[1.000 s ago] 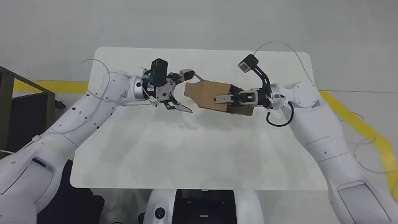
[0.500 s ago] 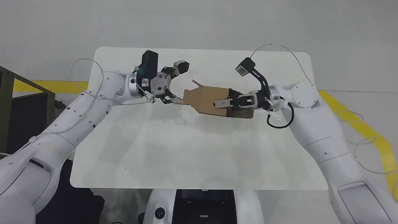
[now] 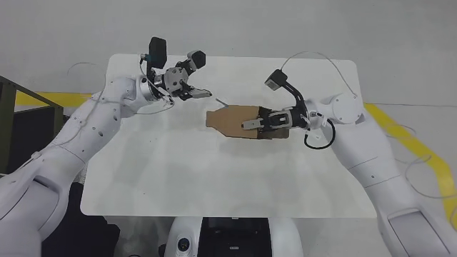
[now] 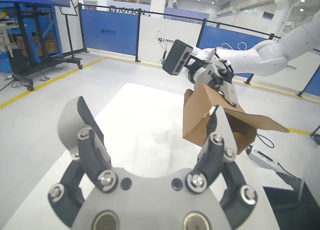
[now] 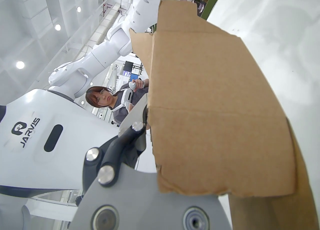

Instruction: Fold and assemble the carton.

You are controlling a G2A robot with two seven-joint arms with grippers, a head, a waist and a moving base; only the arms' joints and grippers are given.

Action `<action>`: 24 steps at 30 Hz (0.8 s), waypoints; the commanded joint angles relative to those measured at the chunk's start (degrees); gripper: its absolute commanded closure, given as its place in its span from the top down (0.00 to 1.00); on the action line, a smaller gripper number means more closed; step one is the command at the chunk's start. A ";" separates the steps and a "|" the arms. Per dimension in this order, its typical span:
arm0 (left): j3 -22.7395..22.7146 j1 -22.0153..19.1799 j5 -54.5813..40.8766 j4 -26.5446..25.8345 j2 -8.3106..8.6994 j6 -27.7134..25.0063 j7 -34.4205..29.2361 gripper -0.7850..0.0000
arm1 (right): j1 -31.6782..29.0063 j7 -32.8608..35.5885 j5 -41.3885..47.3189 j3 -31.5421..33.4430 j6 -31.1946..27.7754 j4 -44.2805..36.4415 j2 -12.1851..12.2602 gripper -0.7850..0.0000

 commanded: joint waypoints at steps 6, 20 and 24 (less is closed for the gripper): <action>-0.12 -0.63 -7.23 1.00 -1.59 1.77 -10.12 1.00 | -0.04 -0.46 -0.03 -0.83 -0.45 -1.57 0.31 0.00; -1.43 0.52 -11.81 -1.36 -2.21 -0.04 -20.39 1.00 | -0.58 -2.28 2.21 0.41 -2.27 -1.62 1.36 0.00; -1.93 1.29 -12.23 -3.63 -1.59 -0.04 -21.44 1.00 | -0.55 -2.51 2.58 0.50 -2.51 -1.53 1.54 0.00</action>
